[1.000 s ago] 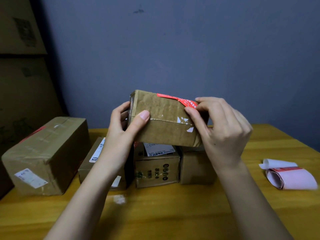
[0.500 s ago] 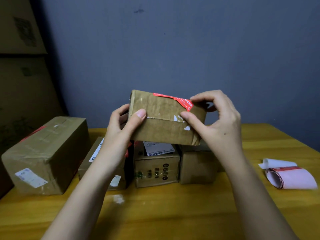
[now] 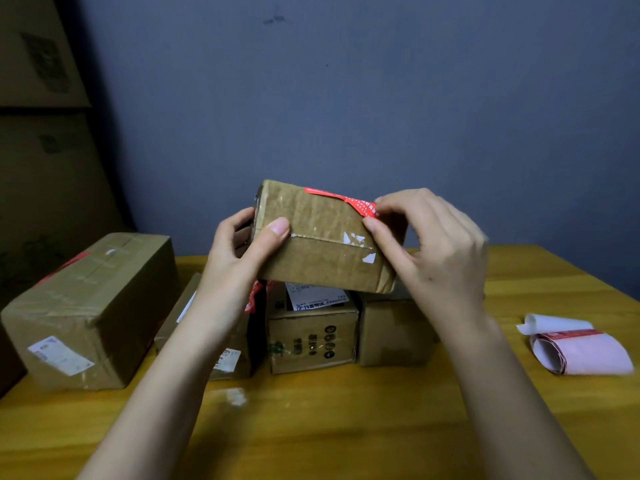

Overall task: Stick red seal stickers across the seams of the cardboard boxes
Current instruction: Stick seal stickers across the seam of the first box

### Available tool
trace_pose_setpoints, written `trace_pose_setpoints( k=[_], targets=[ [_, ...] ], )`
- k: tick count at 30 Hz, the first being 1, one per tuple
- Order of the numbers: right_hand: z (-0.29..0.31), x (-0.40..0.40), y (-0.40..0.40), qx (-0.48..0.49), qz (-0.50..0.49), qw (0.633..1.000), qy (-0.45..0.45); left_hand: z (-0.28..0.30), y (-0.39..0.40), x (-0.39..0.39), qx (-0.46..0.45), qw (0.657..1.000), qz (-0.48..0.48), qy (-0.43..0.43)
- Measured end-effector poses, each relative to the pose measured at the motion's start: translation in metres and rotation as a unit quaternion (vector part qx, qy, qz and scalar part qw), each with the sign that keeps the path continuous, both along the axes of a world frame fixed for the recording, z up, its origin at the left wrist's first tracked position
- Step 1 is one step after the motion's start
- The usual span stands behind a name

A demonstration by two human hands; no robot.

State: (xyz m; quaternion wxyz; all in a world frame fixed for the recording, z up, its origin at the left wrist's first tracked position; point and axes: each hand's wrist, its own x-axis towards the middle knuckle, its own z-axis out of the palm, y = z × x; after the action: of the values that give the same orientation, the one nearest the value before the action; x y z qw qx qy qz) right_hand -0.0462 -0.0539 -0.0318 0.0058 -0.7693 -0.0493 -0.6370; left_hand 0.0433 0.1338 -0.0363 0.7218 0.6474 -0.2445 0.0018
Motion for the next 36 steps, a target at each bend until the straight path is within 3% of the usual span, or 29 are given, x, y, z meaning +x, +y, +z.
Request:
trace_pose_setpoints(
  k=[4, 11, 24, 29, 36],
  targets=[
    [-0.001, 0.001, 0.001, -0.050, -0.041, 0.997, -0.032, 0.000, 0.001, 0.001, 0.005, 1.000, -0.003, 0.009],
    [-0.004, 0.005, 0.008, -0.054, -0.069, 0.993, -0.074, 0.002, 0.002, -0.003, 0.013, 1.000, -0.014, 0.015],
    [0.003, -0.001, 0.001, -0.050, -0.020, 0.996, 0.066, 0.002, 0.010, 0.006, 0.053, 0.999, 0.002, -0.009],
    [0.010, -0.007, -0.006, 0.049, 0.091, 0.982, 0.161, 0.003, 0.013, 0.008, 0.066, 0.998, 0.000, -0.010],
    [0.013, -0.008, -0.013, 0.195, 0.230, 0.931, 0.204, 0.003, 0.011, 0.006, 0.072, 0.997, -0.025, 0.010]
  ],
)
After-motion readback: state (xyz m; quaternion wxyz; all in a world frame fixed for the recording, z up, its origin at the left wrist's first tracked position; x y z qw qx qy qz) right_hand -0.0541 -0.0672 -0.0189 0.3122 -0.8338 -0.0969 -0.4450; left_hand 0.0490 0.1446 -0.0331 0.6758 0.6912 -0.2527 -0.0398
